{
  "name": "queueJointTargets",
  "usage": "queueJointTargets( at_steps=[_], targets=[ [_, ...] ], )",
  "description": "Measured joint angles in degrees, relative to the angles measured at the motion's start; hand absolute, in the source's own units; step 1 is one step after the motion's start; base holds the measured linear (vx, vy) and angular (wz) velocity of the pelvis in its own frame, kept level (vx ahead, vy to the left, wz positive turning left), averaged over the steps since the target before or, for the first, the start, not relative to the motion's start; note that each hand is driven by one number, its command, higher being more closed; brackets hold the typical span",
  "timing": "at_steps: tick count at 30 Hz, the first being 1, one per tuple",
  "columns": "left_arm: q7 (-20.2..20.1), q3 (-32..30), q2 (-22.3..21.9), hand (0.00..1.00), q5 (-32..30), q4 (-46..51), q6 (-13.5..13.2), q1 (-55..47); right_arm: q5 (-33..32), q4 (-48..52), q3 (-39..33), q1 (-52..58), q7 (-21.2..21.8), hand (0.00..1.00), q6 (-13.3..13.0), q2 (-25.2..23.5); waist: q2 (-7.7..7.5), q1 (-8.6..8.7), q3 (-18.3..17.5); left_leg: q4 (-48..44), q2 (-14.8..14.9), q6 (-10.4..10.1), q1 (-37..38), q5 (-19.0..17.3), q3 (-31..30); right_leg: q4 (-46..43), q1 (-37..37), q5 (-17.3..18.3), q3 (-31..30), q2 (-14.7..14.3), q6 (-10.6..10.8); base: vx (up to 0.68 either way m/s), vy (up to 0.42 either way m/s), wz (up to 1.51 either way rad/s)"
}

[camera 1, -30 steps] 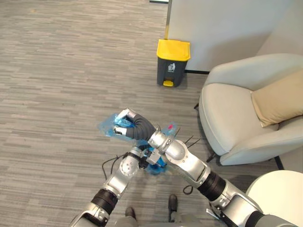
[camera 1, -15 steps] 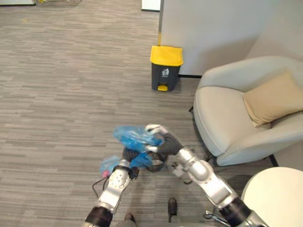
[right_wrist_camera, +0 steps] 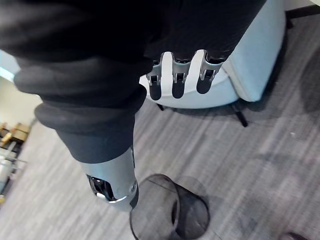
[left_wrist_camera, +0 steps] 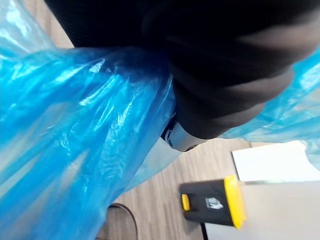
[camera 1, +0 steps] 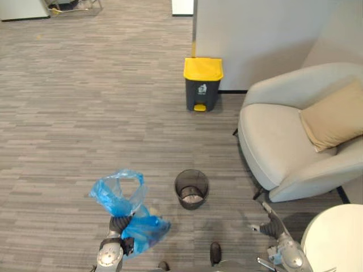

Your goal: Gather rubbish on tea table into small bin, then transfer packed bag to large trash can.

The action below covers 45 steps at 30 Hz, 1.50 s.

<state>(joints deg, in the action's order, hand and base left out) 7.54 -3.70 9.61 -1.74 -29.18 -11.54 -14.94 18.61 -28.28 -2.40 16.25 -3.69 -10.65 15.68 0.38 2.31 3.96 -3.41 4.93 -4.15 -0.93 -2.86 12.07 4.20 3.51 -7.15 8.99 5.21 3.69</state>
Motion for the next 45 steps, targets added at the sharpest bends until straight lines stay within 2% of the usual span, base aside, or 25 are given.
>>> queueJointTargets(
  at_steps=[5, 9, 11, 14, 16, 17, 19, 20, 23, 25, 27, 29, 30, 31, 32, 33, 35, 36, 38, 40, 41, 42, 43, 44, 45],
  targets=[
    [-0.01, -1.46, -0.68, 1.0, 0.07, -0.87, 0.08, -0.14, 0.55, -5.53, -0.03, -0.35, -1.97, 0.0, 0.03, -0.94, 0.81, -0.48, 1.48, -4.63, -0.35, 0.57, -7.45, -1.54, -4.66, -1.63, 0.73, 1.64, 8.5, 1.58, 0.25, -0.04, 0.013, 0.94],
    [0.06, -1.37, -2.16, 1.0, 1.13, -0.86, 0.07, -0.02, 2.12, -8.28, -2.2, -0.74, -4.31, 0.0, 1.01, -1.75, 1.45, -0.09, 2.37, -5.96, 4.14, 0.98, -9.21, -1.7, 10.77, -4.15, 0.3, 4.03, 16.79, 4.89, 2.33, 0.05, 0.069, 1.13],
    [0.05, -1.4, -2.31, 1.0, 1.14, -0.86, 0.07, -0.05, 2.12, -9.7, -2.28, -0.66, -5.05, 0.0, 1.29, -2.01, 2.23, -0.1, 2.52, -7.8, 4.21, 1.62, -9.59, -0.55, 11.49, -6.37, -1.07, 5.85, 20.11, 6.8, 3.8, 0.13, 0.142, 1.06],
    [-0.08, -1.52, -1.32, 1.0, 1.05, -0.8, 0.15, -0.97, 2.2, -10.35, -2.24, -0.88, -5.09, 0.0, 2.18, -4.37, 0.2, -1.13, 3.5, -13.9, 2.54, 2.69, -9.66, -6.49, 9.47, -16.53, -1.04, 12.14, 20.76, 12.12, 5.74, 0.17, 0.183, 0.46],
    [-0.16, -1.07, -1.25, 1.0, 0.95, -0.78, 1.1, -2.01, 2.15, -10.36, -2.19, -0.85, -5.09, 0.0, 2.44, -5.26, -0.33, -1.57, 3.94, -16.98, 2.01, 3.17, -9.24, -10.09, 8.5, -27.91, 2.26, 13.28, 16.2, 15.18, 3.14, 0.18, 0.126, 0.13],
    [-0.14, -0.84, -1.22, 1.0, 0.95, -0.64, 1.4, -2.52, 2.13, -10.1, -2.17, -0.83, -5.11, 0.0, 2.52, -5.7, -0.25, -1.37, 4.65, -17.57, 1.96, 3.91, -7.09, -11.43, 8.11, -38.75, 7.29, 11.86, 9.61, 16.07, 0.01, 0.23, 0.13, 0.08],
    [0.0, -0.88, 0.07, 1.0, 0.97, -0.61, 1.7, -2.52, 2.06, -9.94, -2.11, -0.76, -5.1, 0.0, 2.59, -7.12, -0.43, -0.82, 5.75, -17.3, 2.25, 4.19, -4.53, -12.97, 7.11, -48.96, 13.19, 17.37, 1.68, 12.67, 2.83, 0.33, 0.093, 0.17],
    [0.07, -0.88, 1.09, 1.0, 0.98, -0.6, 1.71, -2.52, 1.94, -9.26, -2.1, -1.18, -5.12, 0.0, 2.61, -7.91, -1.35, -0.07, 5.99, -16.13, 1.99, 3.74, -2.55, -13.67, 7.07, -49.94, 15.88, 19.48, 1.36, 10.77, 2.49, 0.32, 0.014, 0.16],
    [0.03, -0.86, 1.5, 1.0, 0.98, -0.74, 1.74, -0.8, 1.65, -8.72, -2.19, -2.03, -5.37, 0.0, 2.4, -7.93, -1.4, 0.7, 6.22, -12.89, 1.59, 2.17, 1.54, -14.71, 7.07, -41.14, 21.71, 19.62, 8.06, 7.18, 1.11, 0.39, -0.026, 0.13],
    [0.09, -1.12, 1.5, 1.0, 1.03, -0.81, 1.71, 0.74, 1.73, -9.56, -2.14, -2.91, -5.33, 0.0, 2.65, -7.58, -0.97, 1.54, 6.52, -10.17, 1.26, 0.71, 4.93, -15.06, 6.3, -31.26, 23.32, 16.09, 12.79, 5.16, -1.17, 0.53, -0.077, 0.41],
    [0.11, -0.95, 1.43, 1.0, 0.99, -0.91, 1.69, 1.1, 1.81, -9.47, -2.13, -2.94, -5.36, 0.0, 3.03, -7.17, -1.11, 2.7, 6.31, -9.79, 1.03, -1.96, 7.54, -16.07, 4.86, -30.19, 23.97, 9.69, 12.42, 3.82, -6.55, 0.68, -0.122, 0.64],
    [0.08, -0.98, -1.21, 1.0, 1.04, -1.42, 1.74, 1.86, 1.83, -7.69, -2.21, -3.63, -5.44, 0.0, 3.42, -5.31, 1.51, 2.45, 6.96, -18.73, 5.11, -6.3, 6.59, -14.66, 5.65, -35.25, 22.27, 12.34, 13.32, 2.8, -9.71, 0.72, -0.148, 0.24],
    [0.07, -1.01, -2.07, 1.0, 1.08, -1.42, 1.79, 1.96, 1.94, -6.51, -2.22, -3.54, -5.47, 0.0, 3.42, -4.92, 2.12, 2.38, 7.45, -25.38, 6.61, -5.49, 4.8, -11.86, 5.76, -35.2, 20.42, 13.87, 13.46, 2.08, -9.9, 0.53, -0.154, -0.17],
    [0.09, -1.2, -3.05, 1.0, 1.1, -1.37, 1.81, 1.9, 2.06, -5.65, -2.15, -3.49, -5.47, 0.0, 3.49, -4.73, 2.47, 2.22, 7.85, -34.74, 8.81, -3.05, 2.03, -6.37, 5.83, -33.24, 17.12, 14.78, 12.94, 0.75, -9.92, 0.64, -0.199, -0.45],
    [0.11, -1.56, -4.22, 1.0, 1.15, -0.5, 1.76, 1.0, 2.07, -4.19, -2.07, -3.29, -6.09, 0.0, 3.58, -5.05, 2.17, 1.17, 8.54, -47.39, 12.19, -1.35, -1.99, -6.06, 5.9, -28.74, 10.87, 15.24, 11.03, -1.97, -10.16, 0.71, -0.184, -0.9],
    [0.07, -1.52, -4.47, 1.0, 1.17, 0.26, 1.68, 1.01, 1.72, -2.04, -2.14, -3.19, -6.44, 0.0, 3.63, -6.05, 1.52, -0.16, 8.75, -54.06, 13.08, -0.43, -5.0, -8.93, 6.15, -24.64, 4.64, 15.4, 8.35, -3.25, -10.22, 0.68, -0.145, -1.0],
    [0.06, -1.52, -4.59, 1.0, 1.16, 1.1, 1.63, 0.96, 1.68, -0.38, -2.13, -2.98, -6.46, 0.0, 3.36, -6.51, 0.01, -0.38, 9.31, -54.5, 12.84, 0.85, -7.53, -9.72, 7.2, -22.08, 1.2, 15.42, 6.28, -3.56, -10.19, 0.52, -0.05, -0.76],
    [0.01, -1.51, -4.81, 1.0, 1.14, 2.3, 1.59, 0.97, 1.67, 1.36, -2.29, -2.93, -6.62, 0.0, 3.22, -6.57, -0.35, -1.29, 9.42, -52.09, 11.53, 2.99, -12.32, -11.02, 6.75, -18.81, -2.32, 15.48, 3.04, -4.03, -10.07, 0.48, 0.018, -0.89],
    [-0.06, -1.5, -5.05, 1.0, 1.08, 2.96, 1.59, 1.16, 1.68, 2.14, -2.54, -2.97, -6.71, 0.0, 3.24, -6.32, -0.34, -3.65, 9.41, -43.36, 8.0, 2.76, -18.15, -11.99, 1.37, -16.75, -4.29, 15.89, -3.1, -4.37, -9.37, 0.45, 0.117, -1.6],
    [-0.04, -1.43, -5.21, 1.0, 1.05, 2.95, 1.54, 1.17, 1.69, 2.13, -2.59, -2.77, -6.65, 0.0, 3.28, -6.23, -0.37, -4.83, 9.25, -31.25, 4.16, 1.08, -20.24, -10.89, -6.83, -17.44, -4.79, 17.74, -8.25, -4.21, -6.68, 0.45, 0.279, -1.79],
    [0.09, -1.24, -6.14, 1.0, 0.99, 2.97, 1.54, -0.32, 1.73, 2.22, -2.65, -2.34, -6.58, 0.0, 3.52, -5.75, 1.42, -4.91, 8.44, -19.3, 4.11, -1.01, -18.79, -4.96, -12.34, -19.77, -5.01, 21.47, -12.42, -5.49, -3.58, 0.54, 0.473, -1.85],
    [0.11, -0.92, -6.36, 1.0, 0.99, 2.54, 1.59, -0.88, 1.75, 1.45, -2.69, -2.13, -6.4, 0.0, 3.66, -6.2, 0.89, -4.81, 8.32, -22.19, 4.96, -1.62, -18.68, -4.03, -11.96, -23.99, -4.92, 26.01, -15.22, -5.5, -1.65, 0.44, 0.423, -1.77],
    [0.05, -0.75, -5.57, 1.0, 0.99, 2.33, 2.09, -0.61, 1.76, 1.7, -2.51, -1.04, -6.21, 0.0, 3.9, -7.33, -0.62, -4.51, 7.85, -23.2, 4.66, -1.71, -17.92, -6.82, -9.12, -27.54, -3.36, 27.14, -15.82, -3.8, -0.99, 0.4, 0.338, -1.49],
    [0.02, -0.37, -4.71, 1.0, 1.0, 2.66, 2.19, -0.21, 1.77, 1.88, -2.33, 0.07, -6.2, 0.0, 3.88, -8.63, -3.56, -4.87, 6.69, -23.7, 4.3, -1.24, -16.1, -9.25, -5.34, -33.45, -0.17, 27.48, -15.23, -1.73, 0.65, 0.31, 0.187, -1.15],
    [0.02, -0.31, -4.37, 1.0, 1.0, 2.96, 2.19, -0.23, 1.78, 1.89, -2.02, 0.34, -6.18, 0.0, 3.9, -8.84, -4.39, -4.93, 6.44, -23.71, 4.39, -0.8, -14.93, -10.13, -3.7, -36.28, 1.37, 26.86, -14.83, -1.0, 1.98, 0.37, 0.213, -1.46]
  ],
)
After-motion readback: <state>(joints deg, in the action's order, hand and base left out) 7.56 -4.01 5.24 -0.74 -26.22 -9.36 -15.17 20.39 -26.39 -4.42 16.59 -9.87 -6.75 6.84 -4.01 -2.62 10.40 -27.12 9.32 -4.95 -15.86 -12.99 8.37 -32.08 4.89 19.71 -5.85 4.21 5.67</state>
